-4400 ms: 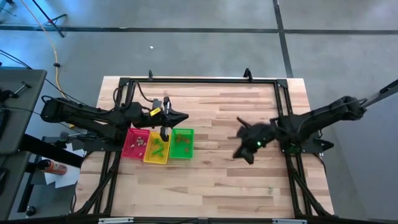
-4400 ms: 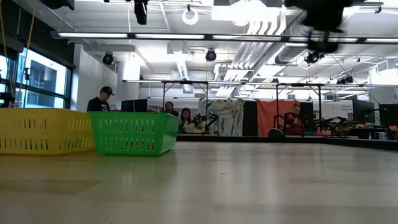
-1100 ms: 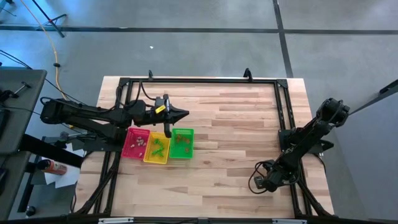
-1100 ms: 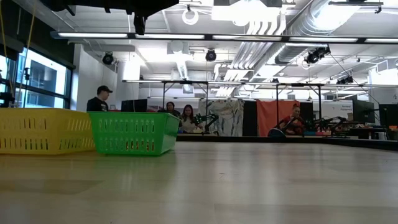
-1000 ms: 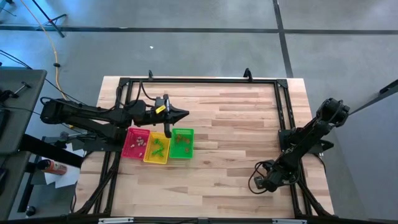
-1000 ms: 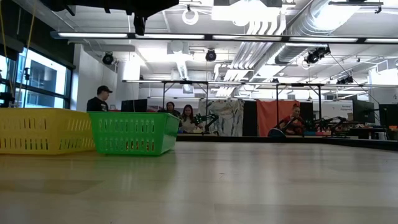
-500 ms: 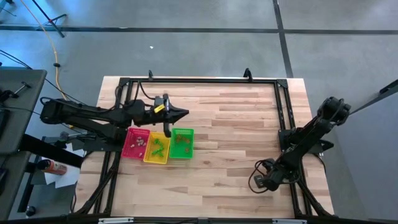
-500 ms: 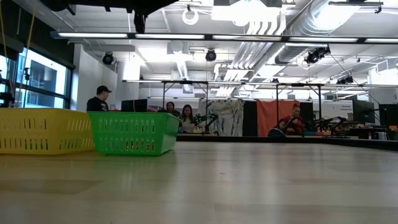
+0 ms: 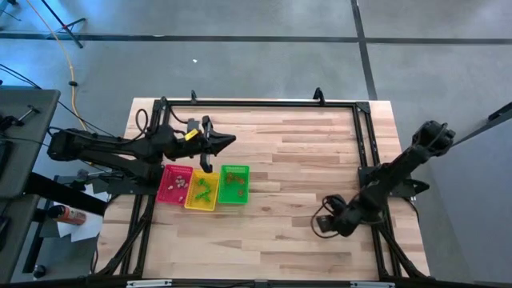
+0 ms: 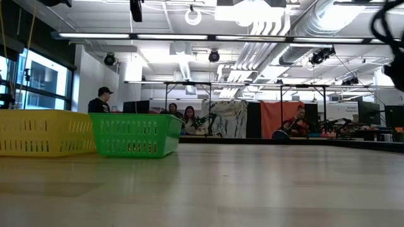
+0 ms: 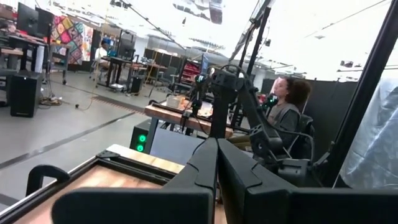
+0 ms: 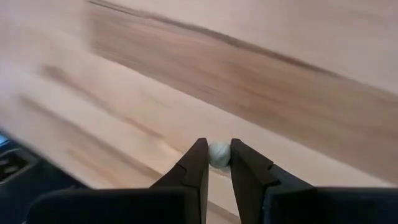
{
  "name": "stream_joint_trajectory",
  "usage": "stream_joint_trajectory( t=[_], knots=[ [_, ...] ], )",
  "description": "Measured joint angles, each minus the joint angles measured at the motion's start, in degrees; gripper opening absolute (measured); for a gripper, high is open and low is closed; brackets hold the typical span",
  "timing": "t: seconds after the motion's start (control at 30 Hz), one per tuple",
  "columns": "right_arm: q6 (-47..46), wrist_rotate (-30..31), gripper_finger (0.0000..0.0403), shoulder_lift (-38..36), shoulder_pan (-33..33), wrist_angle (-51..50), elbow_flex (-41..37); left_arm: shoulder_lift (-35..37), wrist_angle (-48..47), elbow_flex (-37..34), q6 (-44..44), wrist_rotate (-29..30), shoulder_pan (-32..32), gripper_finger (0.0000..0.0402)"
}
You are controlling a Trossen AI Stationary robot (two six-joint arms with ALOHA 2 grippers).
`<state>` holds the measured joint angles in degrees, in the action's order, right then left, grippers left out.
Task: Sort Halloween decoration
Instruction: Put the white skull toy into the red bin
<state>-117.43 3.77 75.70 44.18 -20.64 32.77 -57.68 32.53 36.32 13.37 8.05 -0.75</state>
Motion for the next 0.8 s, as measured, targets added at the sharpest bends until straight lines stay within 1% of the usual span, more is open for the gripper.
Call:
stream_joint_trajectory(
  t=[0.2,0.4,0.63,0.8],
  knots=[
    [15.1,3.6,0.0046,0.0,-7.7,8.3,0.1,0.2,-0.2,0.0,0.1,0.0,0.0,0.0],
    [34.7,4.8,0.0046,0.0,-17.2,18.5,0.1,0.2,-0.2,0.0,1.8,0.0,0.0,0.0],
    [59.5,4.8,0.0046,0.0,-28.0,34.2,0.2,0.2,-0.2,0.0,2.1,0.0,0.0,0.0],
    [76.1,4.8,0.0046,-0.1,-33.2,47.0,0.2,0.2,-0.1,0.0,4.3,0.0,0.0,0.0]
  ],
)
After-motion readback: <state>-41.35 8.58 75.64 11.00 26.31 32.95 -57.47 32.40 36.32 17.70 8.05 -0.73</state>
